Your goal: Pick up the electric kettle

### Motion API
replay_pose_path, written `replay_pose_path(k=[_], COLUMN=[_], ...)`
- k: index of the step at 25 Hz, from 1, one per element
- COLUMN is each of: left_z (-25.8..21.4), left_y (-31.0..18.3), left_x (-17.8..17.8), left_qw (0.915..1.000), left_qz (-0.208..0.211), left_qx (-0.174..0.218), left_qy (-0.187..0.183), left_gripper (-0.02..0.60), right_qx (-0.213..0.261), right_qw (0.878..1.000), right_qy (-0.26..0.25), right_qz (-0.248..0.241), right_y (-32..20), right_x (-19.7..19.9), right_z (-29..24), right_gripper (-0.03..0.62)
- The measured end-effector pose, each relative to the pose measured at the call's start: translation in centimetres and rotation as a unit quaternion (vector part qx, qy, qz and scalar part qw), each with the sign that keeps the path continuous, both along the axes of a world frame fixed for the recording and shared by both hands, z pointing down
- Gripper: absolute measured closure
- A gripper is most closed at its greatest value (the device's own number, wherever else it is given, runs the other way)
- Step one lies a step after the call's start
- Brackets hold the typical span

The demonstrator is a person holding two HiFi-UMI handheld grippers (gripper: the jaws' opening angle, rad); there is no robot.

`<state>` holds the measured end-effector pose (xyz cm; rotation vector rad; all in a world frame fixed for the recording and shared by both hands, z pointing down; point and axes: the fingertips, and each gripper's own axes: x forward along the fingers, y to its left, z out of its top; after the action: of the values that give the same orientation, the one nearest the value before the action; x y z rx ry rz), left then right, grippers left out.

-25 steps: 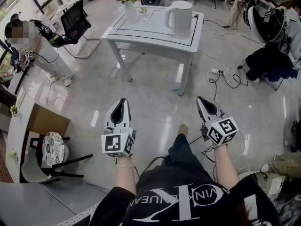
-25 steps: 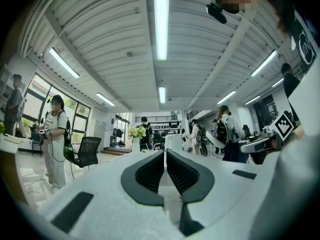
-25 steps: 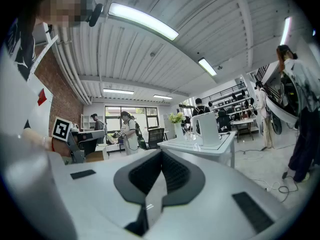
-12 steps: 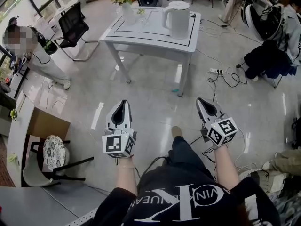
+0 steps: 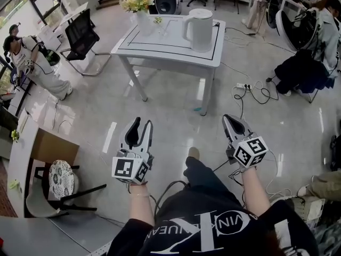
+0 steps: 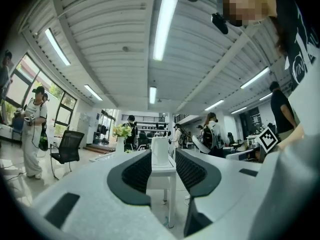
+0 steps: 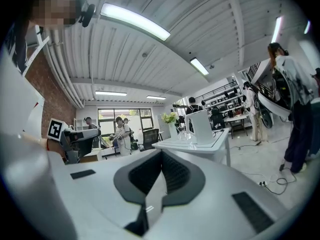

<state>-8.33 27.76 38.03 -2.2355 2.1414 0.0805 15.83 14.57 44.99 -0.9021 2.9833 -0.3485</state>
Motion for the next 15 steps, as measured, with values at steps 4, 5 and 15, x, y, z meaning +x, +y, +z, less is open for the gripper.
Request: replay_pose_path(k=[4, 5, 15], left_z=[0.4, 0.6, 1.8], left_y=[-1.7, -2.5, -12.6], left_x=[-1.7, -2.3, -5.4], left_qw=[1.0, 0.9999, 0.9991], left_qz=[0.001, 0.001, 0.032], left_qx=[0.002, 0.0, -0.02], left_qy=[0.007, 0.012, 0.017], left_gripper=[0.425, 0.423, 0.415], right_qx=[-0.012, -0.016, -0.04], right_qw=[1.0, 1.0, 0.999], right_qy=[-0.007, -0.009, 0.001], right_qz=[0.001, 0.002, 0.015], right_y=[-2.2, -2.9, -11.2], right_x=[-1.4, -1.8, -5.7], right_z=[0.8, 1.1, 2.9], right_gripper=[0.595, 0.595, 0.595])
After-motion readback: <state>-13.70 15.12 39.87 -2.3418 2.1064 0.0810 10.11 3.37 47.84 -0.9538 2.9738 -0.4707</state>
